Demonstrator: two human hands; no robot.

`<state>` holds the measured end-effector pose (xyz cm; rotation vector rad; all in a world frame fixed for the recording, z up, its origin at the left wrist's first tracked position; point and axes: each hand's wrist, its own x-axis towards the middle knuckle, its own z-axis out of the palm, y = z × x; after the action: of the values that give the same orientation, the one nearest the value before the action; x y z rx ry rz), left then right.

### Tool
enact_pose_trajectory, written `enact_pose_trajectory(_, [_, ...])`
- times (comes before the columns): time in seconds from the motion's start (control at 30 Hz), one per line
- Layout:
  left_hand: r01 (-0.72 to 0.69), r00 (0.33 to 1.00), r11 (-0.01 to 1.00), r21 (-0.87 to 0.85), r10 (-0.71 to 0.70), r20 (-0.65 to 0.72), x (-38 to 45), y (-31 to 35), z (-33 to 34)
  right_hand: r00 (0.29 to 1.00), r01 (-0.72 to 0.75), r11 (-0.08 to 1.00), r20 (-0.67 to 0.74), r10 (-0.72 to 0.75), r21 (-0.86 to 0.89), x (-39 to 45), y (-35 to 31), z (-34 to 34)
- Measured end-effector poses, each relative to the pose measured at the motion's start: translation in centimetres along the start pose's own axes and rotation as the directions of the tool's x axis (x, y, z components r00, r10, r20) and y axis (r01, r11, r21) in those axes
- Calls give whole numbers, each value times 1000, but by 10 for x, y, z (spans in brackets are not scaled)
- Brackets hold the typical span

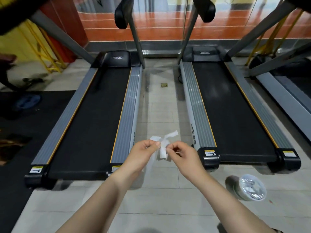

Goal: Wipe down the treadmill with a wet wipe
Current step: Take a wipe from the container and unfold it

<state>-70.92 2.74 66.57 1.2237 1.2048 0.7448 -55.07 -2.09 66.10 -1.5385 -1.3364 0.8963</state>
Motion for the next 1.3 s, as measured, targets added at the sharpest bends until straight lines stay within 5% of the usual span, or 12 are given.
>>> enact_pose_trajectory(0.4, [-136,985,989,66,142,-99,137,108,1,995,71,968,58,-87,243,172,-41,-71])
enact_pose_trajectory(0.67, [-210,976,977,-40,206,-76,263,181,-2,989,-99,812,-33,144,576,340,-69,-154])
enact_pose_trajectory(0.87, [-125,992,965,-232,123,-22,364,201,3,994,-110,961,2,113,254,451,-77,-174])
enact_pose_trajectory(0.97, [-148,989,962,-231,141,-49,420,213,-1,987,-73,987,151,51,141,502,-82,-180])
enact_pose_trajectory(1.1, [-215,976,959,-186,218,-5,502,248,-12,823,-10,997,567,-36,78,569,-106,-187])
enact_pose_trajectory(1.17, [-222,972,954,-203,233,30,545,270,-16,729,75,988,668,-146,134,606,-123,-183])
enact_pose_trajectory(1.3, [-145,954,912,-384,232,191,628,314,-27,831,364,931,454,-320,-11,698,-141,-160])
